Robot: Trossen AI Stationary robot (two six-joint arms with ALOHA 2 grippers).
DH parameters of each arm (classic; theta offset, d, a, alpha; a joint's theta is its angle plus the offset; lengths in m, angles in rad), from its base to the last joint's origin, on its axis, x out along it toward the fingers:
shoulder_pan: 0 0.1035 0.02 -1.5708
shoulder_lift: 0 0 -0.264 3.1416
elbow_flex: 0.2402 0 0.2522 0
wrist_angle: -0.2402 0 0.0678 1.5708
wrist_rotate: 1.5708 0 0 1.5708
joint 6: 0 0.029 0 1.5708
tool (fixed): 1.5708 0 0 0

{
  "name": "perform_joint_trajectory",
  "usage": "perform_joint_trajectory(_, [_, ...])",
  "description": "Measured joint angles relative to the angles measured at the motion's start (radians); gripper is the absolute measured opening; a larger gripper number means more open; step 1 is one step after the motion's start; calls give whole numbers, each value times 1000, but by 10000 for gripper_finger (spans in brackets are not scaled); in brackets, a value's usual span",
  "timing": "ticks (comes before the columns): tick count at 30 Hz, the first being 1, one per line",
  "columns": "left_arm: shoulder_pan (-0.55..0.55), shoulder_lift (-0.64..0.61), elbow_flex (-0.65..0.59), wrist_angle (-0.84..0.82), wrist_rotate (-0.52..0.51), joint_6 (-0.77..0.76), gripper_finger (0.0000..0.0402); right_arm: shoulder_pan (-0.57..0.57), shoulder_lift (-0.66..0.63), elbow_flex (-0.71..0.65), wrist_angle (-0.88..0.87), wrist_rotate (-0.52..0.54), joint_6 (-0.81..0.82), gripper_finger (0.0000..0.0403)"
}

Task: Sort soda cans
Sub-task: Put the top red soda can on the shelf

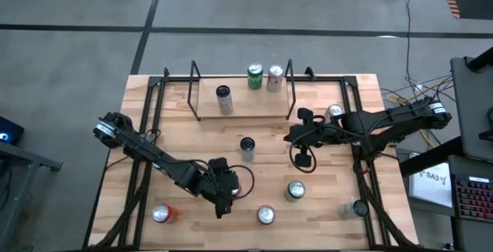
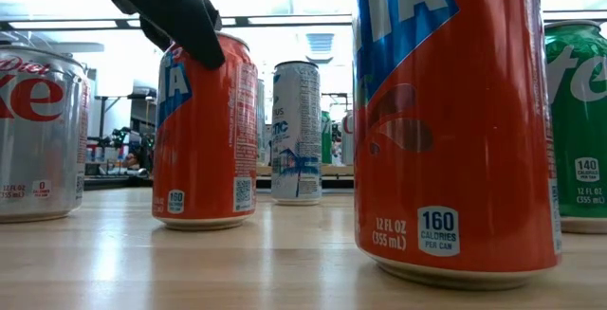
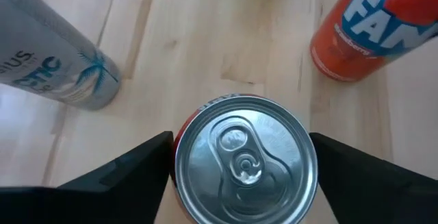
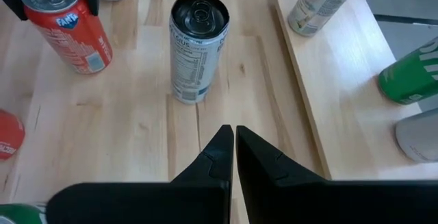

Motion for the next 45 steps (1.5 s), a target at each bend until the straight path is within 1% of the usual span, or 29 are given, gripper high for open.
perform_joint_trajectory(2, [0,0,0,-1,-1,-3,284,0,0,0,2,0,2,9])
perform_joint_trajectory(3, [0,-1,0,-2,-1,-3,279,0,0,0,2,0,2,9])
perform_joint_trajectory(11, [-5,-24,3,-21,-4,-27,279,0,0,0,5,0,6,9])
perform_joint_trajectory(15, [-13,-44,51,-54,-43,-21,279,0,0,0,5,0,6,9])
perform_joint_trajectory(21, [-20,-58,192,-229,-95,13,279,0,0,0,5,0,6,9])
perform_joint_trajectory(27, [-19,-67,358,-461,-204,92,279,0,0,0,5,0,5,9])
perform_joint_trajectory(29, [-19,-71,413,-551,-270,108,279,0,0,0,5,1,4,9])
perform_joint_trajectory(33, [-11,-97,498,-673,-429,115,279,0,0,0,5,1,4,9])
perform_joint_trajectory(38, [38,-164,521,-700,-550,103,279,0,0,0,6,1,2,9])
perform_joint_trajectory(41, [102,-208,520,-706,-577,86,279,0,0,0,10,8,0,9])
perform_joint_trajectory(45, [209,-255,520,-721,-576,65,279,0,0,0,12,9,-5,9])
